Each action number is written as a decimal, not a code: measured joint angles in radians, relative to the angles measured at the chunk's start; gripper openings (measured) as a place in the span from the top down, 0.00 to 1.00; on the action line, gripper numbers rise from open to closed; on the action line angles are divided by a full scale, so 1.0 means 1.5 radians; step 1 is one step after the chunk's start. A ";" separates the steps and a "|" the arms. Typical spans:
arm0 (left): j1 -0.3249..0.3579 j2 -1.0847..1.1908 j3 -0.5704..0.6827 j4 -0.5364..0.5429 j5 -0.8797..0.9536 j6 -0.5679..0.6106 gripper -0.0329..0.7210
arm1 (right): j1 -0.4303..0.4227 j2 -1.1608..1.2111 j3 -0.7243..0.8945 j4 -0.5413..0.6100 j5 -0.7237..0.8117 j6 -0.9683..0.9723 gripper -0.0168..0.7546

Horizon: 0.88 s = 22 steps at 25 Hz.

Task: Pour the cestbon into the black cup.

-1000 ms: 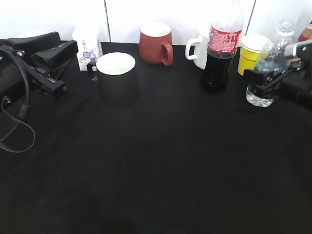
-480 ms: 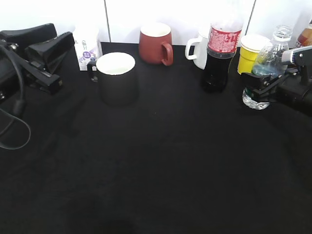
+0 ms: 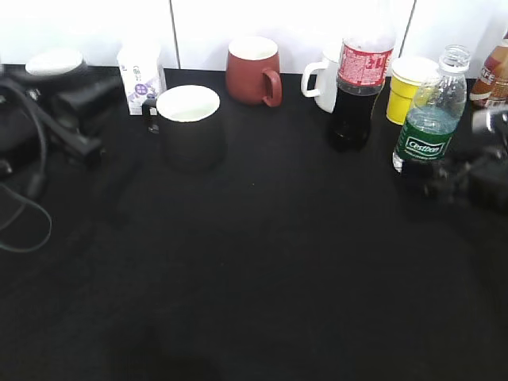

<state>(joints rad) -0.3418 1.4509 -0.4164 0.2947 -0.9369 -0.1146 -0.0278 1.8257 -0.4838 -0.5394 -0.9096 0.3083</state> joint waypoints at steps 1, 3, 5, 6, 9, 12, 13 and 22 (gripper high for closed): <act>0.000 0.000 0.000 0.000 0.029 -0.014 0.53 | 0.000 -0.014 0.016 0.002 0.001 0.000 0.13; 0.000 -0.005 -0.011 0.000 0.115 -0.029 0.53 | 0.000 -0.066 0.034 0.018 0.041 0.001 0.14; -0.002 -0.031 -0.054 -0.005 0.244 -0.033 0.53 | 0.000 -0.134 0.036 0.026 0.134 0.001 0.15; -0.008 -0.044 -0.082 -0.013 0.339 -0.033 0.53 | 0.000 -0.169 0.033 0.026 0.190 0.003 0.16; -0.029 -0.071 -0.172 -0.092 0.661 -0.033 0.53 | 0.000 -0.262 0.003 0.028 0.415 0.027 0.18; -0.031 -0.120 -0.268 -0.183 0.916 -0.035 0.53 | 0.031 -0.364 -0.006 0.031 0.542 0.161 0.22; -0.031 -0.147 -0.287 -0.191 0.959 -0.035 0.53 | 0.075 -0.399 -0.006 0.032 0.575 0.173 0.23; -0.031 -0.539 -0.254 -0.191 1.214 0.010 0.53 | 0.274 -0.776 -0.114 0.339 1.067 -0.030 0.23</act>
<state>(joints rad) -0.3884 0.6419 -0.7968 0.0083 0.8834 -0.0998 0.3840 0.6614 -0.6553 -0.0313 0.6911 0.2639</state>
